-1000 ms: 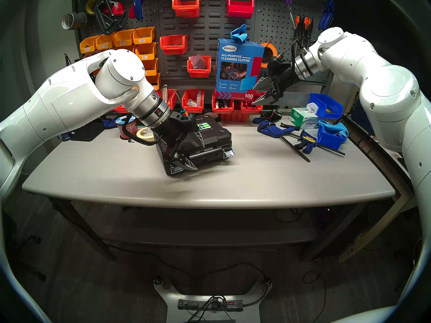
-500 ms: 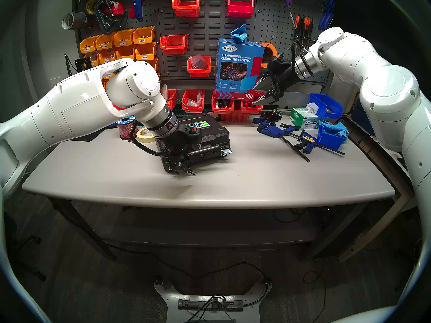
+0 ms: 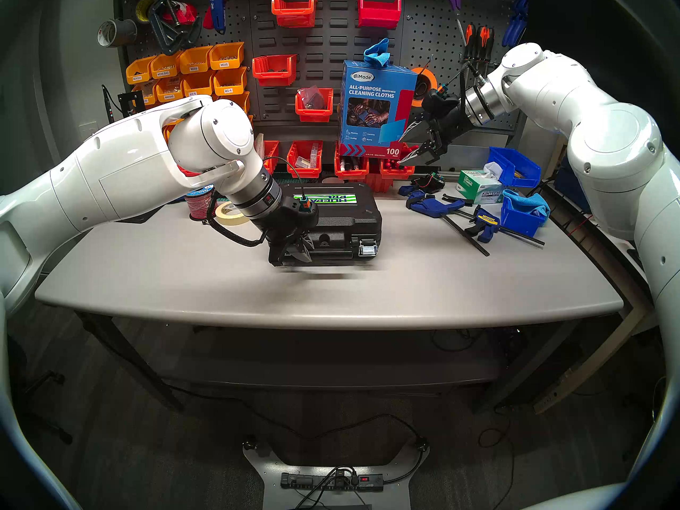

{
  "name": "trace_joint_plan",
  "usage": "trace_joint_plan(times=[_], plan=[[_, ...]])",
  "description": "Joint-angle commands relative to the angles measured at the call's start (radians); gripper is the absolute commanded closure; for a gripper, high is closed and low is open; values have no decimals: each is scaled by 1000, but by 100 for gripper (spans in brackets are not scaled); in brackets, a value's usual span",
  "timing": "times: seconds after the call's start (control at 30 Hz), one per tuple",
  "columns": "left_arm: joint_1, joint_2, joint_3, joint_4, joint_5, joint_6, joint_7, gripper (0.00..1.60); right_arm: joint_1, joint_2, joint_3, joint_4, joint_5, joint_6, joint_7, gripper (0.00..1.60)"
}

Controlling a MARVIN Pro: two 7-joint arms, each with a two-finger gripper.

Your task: Open the tool box

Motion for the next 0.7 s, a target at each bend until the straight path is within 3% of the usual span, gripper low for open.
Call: trace_joint_plan(times=[0.0,0.67], plan=[[-37,21,-26,-5,6,-27,-7,160,23,1,0,3,-1,-2,0,0],[-141,46,-162,76,-6,-117,-2,160,22,1,1,3,-1,-2,0,0]])
